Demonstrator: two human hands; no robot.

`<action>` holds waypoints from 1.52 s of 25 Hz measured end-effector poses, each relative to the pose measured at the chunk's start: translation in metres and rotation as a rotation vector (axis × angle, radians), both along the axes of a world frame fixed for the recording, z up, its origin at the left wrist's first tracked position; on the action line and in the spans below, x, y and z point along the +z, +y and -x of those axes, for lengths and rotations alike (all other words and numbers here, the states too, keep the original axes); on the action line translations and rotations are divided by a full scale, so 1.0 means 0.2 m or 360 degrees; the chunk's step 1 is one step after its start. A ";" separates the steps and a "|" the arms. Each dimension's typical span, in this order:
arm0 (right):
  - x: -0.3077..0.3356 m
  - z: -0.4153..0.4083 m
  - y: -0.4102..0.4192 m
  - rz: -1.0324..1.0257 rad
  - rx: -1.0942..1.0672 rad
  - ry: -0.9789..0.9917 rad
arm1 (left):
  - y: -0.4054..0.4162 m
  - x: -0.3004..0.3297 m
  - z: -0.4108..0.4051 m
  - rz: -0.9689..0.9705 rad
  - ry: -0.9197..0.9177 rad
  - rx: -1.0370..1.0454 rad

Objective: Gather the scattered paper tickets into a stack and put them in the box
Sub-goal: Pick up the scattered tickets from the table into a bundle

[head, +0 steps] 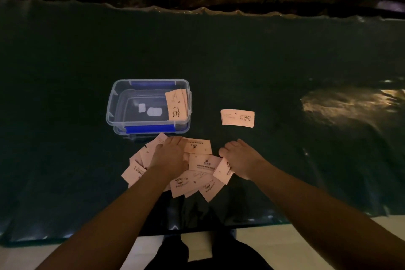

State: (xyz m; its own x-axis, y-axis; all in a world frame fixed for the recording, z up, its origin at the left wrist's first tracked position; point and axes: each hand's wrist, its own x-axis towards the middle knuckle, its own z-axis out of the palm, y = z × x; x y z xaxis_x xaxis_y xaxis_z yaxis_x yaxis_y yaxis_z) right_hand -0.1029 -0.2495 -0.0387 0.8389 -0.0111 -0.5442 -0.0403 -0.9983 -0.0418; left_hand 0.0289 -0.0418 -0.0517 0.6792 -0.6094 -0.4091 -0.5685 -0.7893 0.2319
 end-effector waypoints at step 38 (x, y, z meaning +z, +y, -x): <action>-0.06 0.10 0.08 -0.1419 -0.2258 -0.0212 | -0.15 0.08 0.45 0.0213 0.0685 0.0153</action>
